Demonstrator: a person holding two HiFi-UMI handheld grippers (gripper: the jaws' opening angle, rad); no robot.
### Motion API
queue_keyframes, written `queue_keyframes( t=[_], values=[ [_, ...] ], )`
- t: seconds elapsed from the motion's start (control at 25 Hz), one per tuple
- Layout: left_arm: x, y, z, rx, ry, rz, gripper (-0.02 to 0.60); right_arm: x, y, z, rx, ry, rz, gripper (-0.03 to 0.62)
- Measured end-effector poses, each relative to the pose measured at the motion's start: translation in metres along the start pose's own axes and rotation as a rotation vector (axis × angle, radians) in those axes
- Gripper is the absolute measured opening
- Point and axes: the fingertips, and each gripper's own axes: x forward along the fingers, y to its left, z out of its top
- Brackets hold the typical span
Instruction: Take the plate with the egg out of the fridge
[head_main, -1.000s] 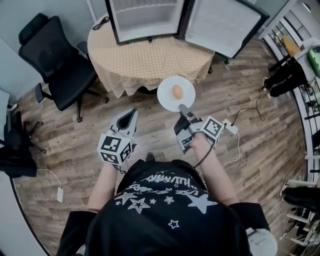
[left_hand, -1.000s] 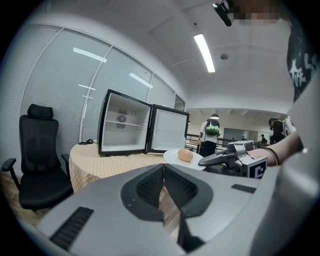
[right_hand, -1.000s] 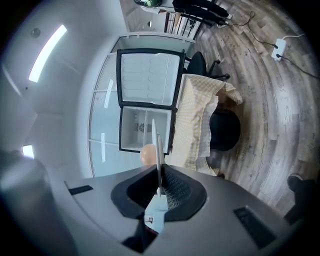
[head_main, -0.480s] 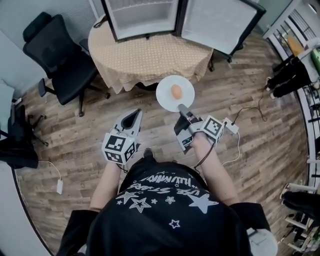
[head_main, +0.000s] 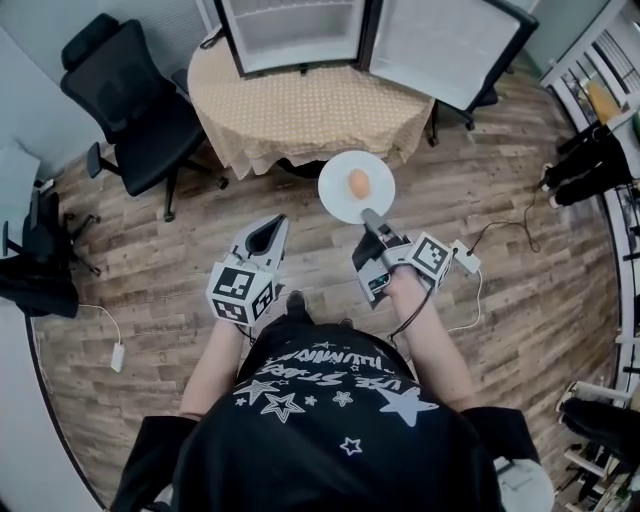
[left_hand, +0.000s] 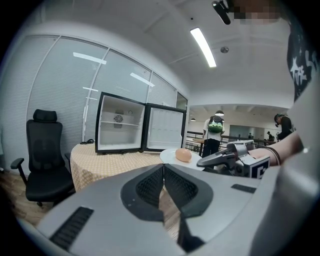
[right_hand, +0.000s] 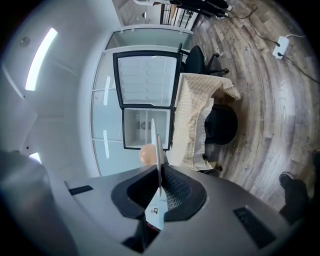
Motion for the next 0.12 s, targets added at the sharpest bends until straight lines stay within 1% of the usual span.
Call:
queue_keyframes(
  t=[0.12],
  values=[
    [0.0041,-0.0068,0.0021,0.021,-0.004,0.0,0.009,-0.0035,0.0014,0.0036,-0.001,0.001,0.011,0.034]
  ],
)
